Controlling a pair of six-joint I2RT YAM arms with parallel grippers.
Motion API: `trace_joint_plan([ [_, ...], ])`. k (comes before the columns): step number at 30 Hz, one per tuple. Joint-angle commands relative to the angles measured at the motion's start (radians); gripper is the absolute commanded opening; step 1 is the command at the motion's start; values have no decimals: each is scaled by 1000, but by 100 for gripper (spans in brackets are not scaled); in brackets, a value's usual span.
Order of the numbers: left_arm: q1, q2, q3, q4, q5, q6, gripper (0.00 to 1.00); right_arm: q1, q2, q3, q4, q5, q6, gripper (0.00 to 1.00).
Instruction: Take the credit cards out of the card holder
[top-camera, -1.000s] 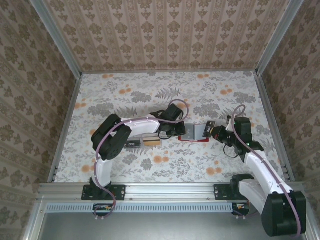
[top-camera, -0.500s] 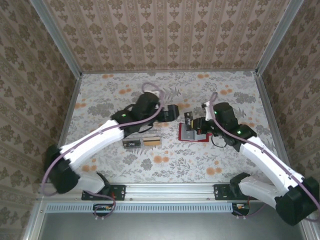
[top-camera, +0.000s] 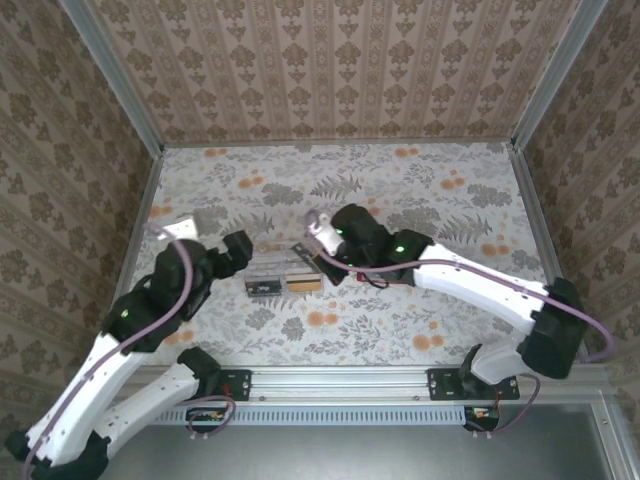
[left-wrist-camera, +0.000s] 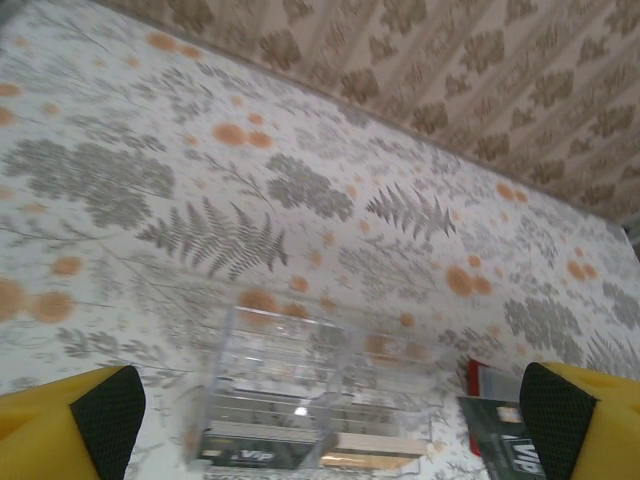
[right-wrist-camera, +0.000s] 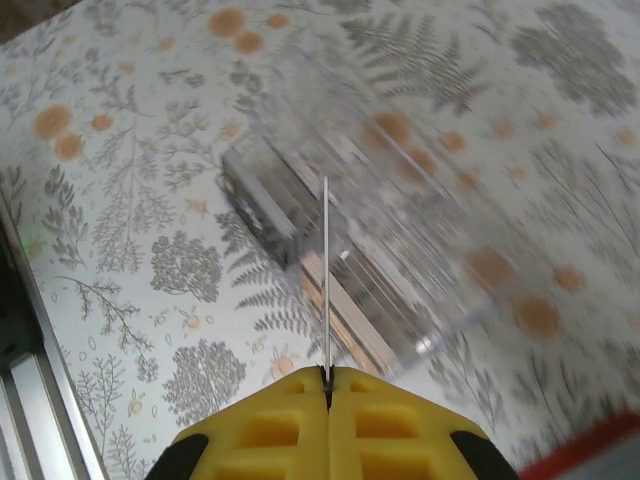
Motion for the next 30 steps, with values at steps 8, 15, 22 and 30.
trace_joint_plan([
  [8,9,-185,23,-268,-165,5,100,142,401,404,-258,111,-382,0],
  [15,8,-207,36,-316,-189,-1,100,185,500,480,-258,135,-472,0],
  [22,8,-208,39,-316,-195,-1,100,196,580,536,-293,170,-518,0],
  [30,9,-213,48,-332,-207,-3,100,196,628,578,-289,193,-538,0],
])
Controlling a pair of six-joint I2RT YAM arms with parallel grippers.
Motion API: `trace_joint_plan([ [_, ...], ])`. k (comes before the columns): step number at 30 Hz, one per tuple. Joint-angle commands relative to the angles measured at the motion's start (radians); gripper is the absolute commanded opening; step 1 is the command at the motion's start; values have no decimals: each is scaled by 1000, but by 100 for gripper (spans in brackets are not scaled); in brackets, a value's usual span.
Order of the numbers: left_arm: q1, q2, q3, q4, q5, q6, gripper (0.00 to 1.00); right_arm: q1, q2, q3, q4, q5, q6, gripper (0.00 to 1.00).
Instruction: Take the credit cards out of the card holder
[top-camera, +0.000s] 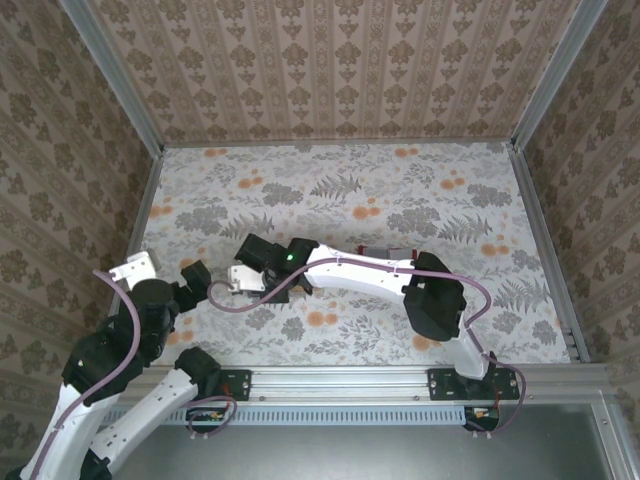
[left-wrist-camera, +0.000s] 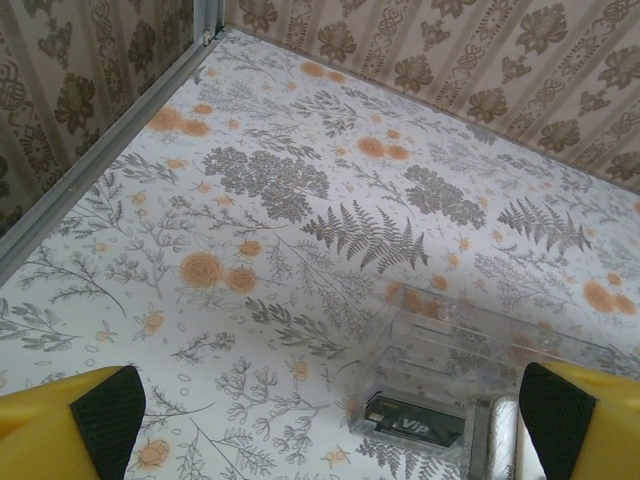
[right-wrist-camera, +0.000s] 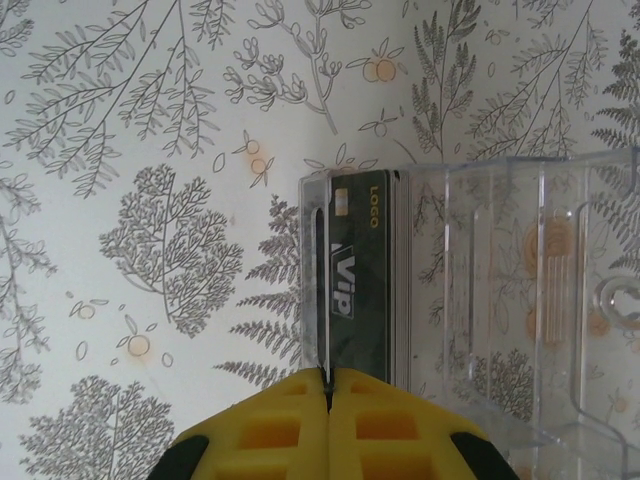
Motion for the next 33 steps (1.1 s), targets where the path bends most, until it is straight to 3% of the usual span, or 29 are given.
trace_joint_plan([
  [1,7,-21,38,-16,-17,-2,100,4,44,45,-41,44,-29,0],
  [16,5,-53,44,-108,-144,-59,100,-21,36,22,-21,17,1,0],
  [33,5,-63,32,-92,-128,-62,100,2,139,89,-47,163,1,0],
])
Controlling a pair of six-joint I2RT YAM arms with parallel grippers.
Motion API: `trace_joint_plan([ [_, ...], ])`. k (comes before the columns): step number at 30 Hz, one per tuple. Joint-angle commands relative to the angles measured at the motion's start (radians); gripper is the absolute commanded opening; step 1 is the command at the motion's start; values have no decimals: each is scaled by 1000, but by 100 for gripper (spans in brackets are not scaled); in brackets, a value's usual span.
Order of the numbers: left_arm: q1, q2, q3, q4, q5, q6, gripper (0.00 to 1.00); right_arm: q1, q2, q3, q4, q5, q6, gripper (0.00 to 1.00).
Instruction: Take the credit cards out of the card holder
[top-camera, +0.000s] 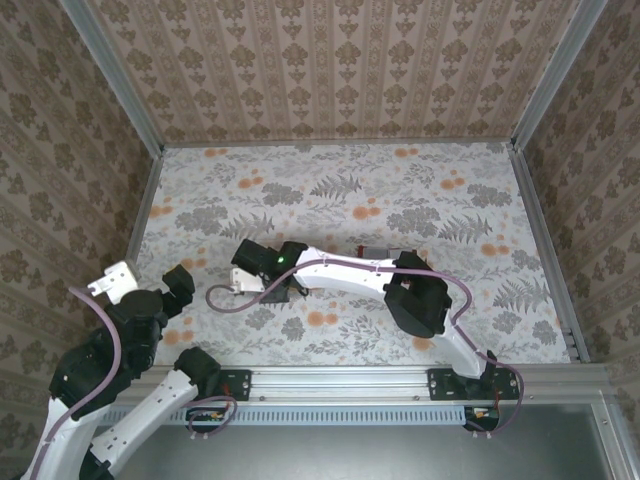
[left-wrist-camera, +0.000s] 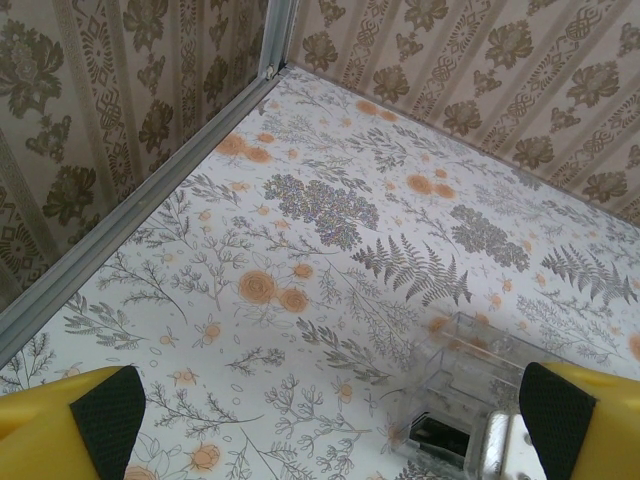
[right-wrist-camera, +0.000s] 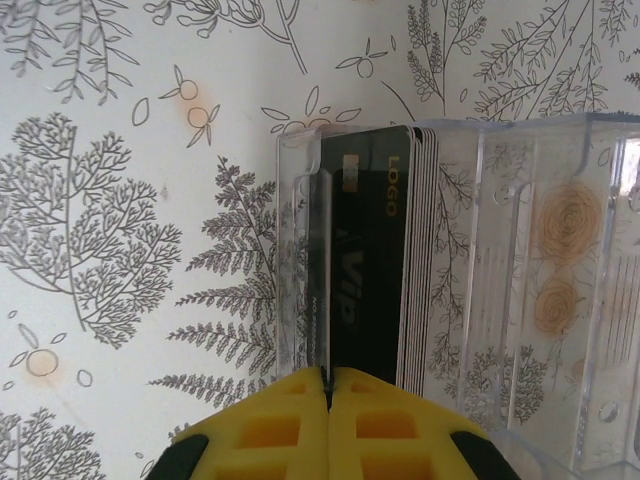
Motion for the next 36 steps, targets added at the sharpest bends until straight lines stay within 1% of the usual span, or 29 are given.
trace_joint_plan([
  [1,5,-9,-3,-3,-9,-10,100,11,41,49,-31,72,12,0],
  [8,5,-15,-6,-2,-4,-10,100,23,42,53,-18,83,35,0],
  [14,4,-17,-14,5,8,-10,100,10,47,52,-12,74,34,1],
  [15,5,-17,-15,6,13,-9,100,7,47,51,-11,71,36,3],
  [17,6,-20,-19,8,14,-9,100,1,45,48,-3,71,42,9],
  [22,5,-25,-25,18,21,-2,100,-11,51,35,31,76,39,10],
  [23,6,-25,-26,20,23,-3,100,-11,53,35,35,77,40,12],
  [24,5,-24,-27,21,23,-3,100,-13,53,35,39,75,42,18],
  [25,5,-25,-29,21,24,-3,100,-14,54,35,43,76,41,21],
  [27,5,-25,-30,24,26,-3,100,-14,54,37,49,76,41,22],
  [30,6,-25,-32,25,29,-2,100,-17,50,33,66,87,42,29],
  [34,5,-25,-31,27,30,1,100,-23,51,32,81,95,43,30],
  [36,5,-25,-32,27,32,2,100,-25,54,29,94,118,43,36],
])
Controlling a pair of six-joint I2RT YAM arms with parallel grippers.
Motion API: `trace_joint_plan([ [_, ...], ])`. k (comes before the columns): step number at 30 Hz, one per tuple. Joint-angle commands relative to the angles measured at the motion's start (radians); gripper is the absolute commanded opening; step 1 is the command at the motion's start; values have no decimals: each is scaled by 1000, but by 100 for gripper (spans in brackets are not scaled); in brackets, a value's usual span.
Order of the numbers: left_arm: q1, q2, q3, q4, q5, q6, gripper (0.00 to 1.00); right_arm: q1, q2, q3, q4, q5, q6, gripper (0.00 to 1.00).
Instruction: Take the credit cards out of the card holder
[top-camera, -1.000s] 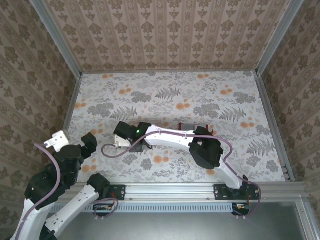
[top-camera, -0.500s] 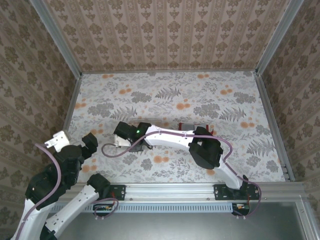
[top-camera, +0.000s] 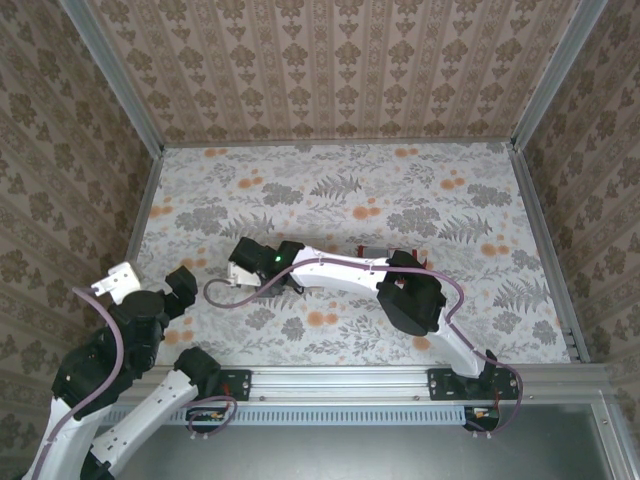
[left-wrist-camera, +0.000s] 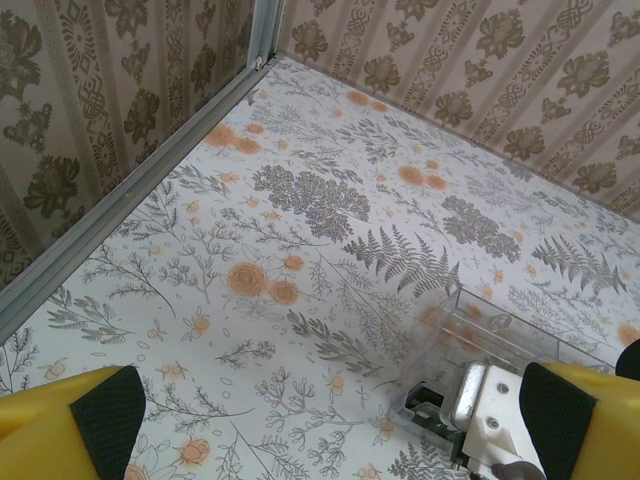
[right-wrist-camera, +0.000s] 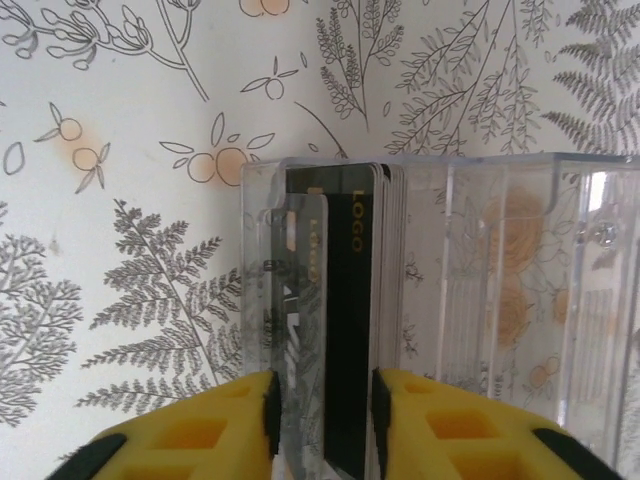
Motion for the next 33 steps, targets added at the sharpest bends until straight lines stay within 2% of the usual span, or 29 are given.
trace_joint_plan([
  [1,5,-12,-10,12,7,3,100,-12,10,-2,33,52,13,35],
  [12,5,-9,-11,18,17,4,100,-28,2,-36,85,108,25,37],
  [19,5,-5,-12,27,36,15,100,-30,-49,-58,95,35,66,38],
  [27,6,28,8,38,104,32,100,-43,-198,-183,189,-85,198,40],
  [33,5,107,7,110,213,58,100,-96,-399,-412,339,-139,363,40],
])
